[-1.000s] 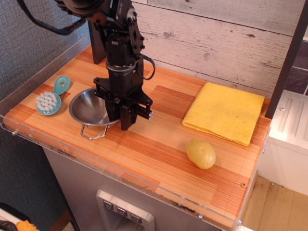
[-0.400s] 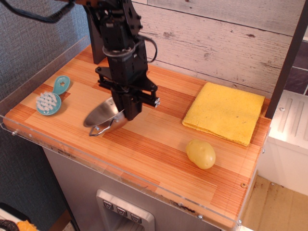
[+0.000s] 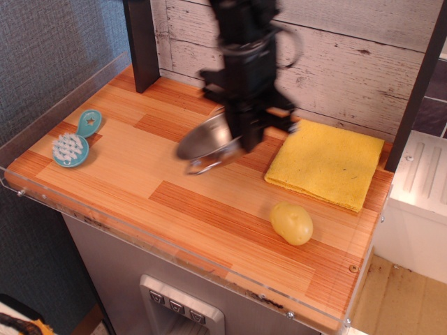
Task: Put the colander on top of the towel
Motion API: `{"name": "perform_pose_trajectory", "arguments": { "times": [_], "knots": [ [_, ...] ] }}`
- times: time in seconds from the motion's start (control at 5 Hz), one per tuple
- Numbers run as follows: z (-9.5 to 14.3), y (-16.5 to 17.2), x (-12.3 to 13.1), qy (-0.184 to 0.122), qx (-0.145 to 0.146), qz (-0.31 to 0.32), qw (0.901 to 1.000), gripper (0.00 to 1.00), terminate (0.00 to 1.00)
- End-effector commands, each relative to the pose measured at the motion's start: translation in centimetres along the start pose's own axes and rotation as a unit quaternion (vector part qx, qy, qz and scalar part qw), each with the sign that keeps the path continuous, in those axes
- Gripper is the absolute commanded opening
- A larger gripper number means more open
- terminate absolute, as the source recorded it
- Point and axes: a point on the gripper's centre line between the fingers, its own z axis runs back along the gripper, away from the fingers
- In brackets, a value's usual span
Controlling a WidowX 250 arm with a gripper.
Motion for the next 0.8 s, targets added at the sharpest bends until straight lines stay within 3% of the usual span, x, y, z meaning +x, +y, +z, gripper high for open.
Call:
{"name": "perform_pose_trajectory", "arguments": {
  "times": [0.0,0.4,0.6],
  "knots": [
    [0.0,-4.9,5.6,-0.024,0.008,-0.039,0.9989,0.00,0.00],
    [-2.1,-6.3,6.8,-0.011,0.010,-0.047,0.9988,0.00,0.00],
    [-2.9,-6.3,6.6,0.003,0.007,-0.037,0.9993,1.00,0.00]
  ]
}}
